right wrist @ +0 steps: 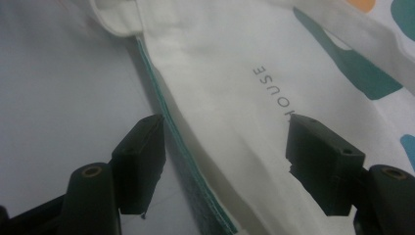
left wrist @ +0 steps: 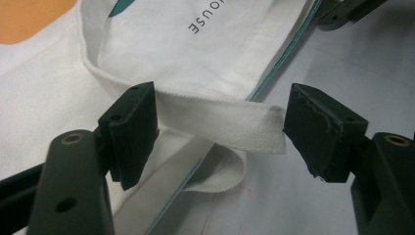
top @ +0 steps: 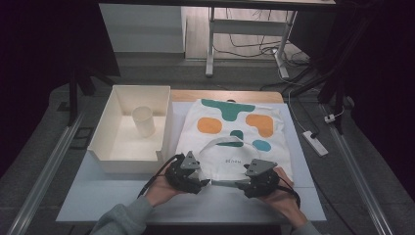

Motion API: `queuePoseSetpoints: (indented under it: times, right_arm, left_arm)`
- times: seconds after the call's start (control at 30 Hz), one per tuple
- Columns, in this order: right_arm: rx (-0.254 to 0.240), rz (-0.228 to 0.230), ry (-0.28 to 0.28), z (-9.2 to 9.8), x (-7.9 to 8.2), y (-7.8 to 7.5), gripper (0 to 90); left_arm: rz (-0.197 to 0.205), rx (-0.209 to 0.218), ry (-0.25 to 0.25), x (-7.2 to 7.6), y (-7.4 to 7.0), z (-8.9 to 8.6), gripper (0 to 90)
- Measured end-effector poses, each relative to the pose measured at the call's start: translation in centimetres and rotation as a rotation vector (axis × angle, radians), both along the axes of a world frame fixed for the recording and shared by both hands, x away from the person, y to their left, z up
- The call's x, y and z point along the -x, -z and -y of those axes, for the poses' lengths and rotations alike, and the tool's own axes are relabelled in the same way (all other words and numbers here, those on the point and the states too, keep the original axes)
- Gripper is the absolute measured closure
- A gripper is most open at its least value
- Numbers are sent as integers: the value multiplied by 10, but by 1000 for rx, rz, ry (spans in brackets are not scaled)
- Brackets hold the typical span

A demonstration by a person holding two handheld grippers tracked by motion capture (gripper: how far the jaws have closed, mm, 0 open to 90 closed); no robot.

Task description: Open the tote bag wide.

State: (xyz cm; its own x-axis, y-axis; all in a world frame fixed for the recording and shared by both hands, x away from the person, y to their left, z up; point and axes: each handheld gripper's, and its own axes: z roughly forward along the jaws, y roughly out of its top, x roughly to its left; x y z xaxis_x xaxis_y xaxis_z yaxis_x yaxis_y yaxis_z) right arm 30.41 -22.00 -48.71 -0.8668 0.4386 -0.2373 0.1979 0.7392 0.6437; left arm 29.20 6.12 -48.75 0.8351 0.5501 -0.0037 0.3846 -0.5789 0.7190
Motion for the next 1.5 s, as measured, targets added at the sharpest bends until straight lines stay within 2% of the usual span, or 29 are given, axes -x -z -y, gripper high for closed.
queuePoseSetpoints:
  times: [0.17,0.23,0.37,0.53,0.57,0.63,0.73,0.8,0.97,1.13,1.2,1.5]
  right_arm:
    - [69,9,-5,-5,-5,7,347]
    - [95,27,-1,-6,-6,8,373]
    - [89,38,7,-6,-8,7,418]
    - [88,46,-5,-7,-9,3,525]
    - [94,56,4,-7,-9,2,556]
    - [137,81,19,-7,-12,2,606]
    - [178,64,26,-6,-17,7,652]
    - [183,49,37,-4,-20,10,727]
    - [145,26,45,-1,-23,9,851]
    - [123,25,44,2,-22,7,876]
    - [99,19,53,4,-22,5,877]
    - [-86,-34,67,22,-23,-11,878]
  left_arm:
    - [-3,7,2,0,-1,-1,286]
    - [-3,6,3,0,-1,-1,286]
    - [0,6,2,0,-1,-1,286]
    - [-1,5,1,0,0,-1,286]
    - [0,4,2,0,0,-2,286]
    - [0,5,1,1,0,-2,284]
    - [0,7,-1,1,-1,-3,285]
    - [2,5,-1,1,-1,-3,285]
    - [4,10,-2,1,-1,-4,284]
    - [8,10,-1,2,-2,-6,285]
    - [12,14,-3,2,-3,-7,283]
    - [37,49,-20,4,-8,-13,284]
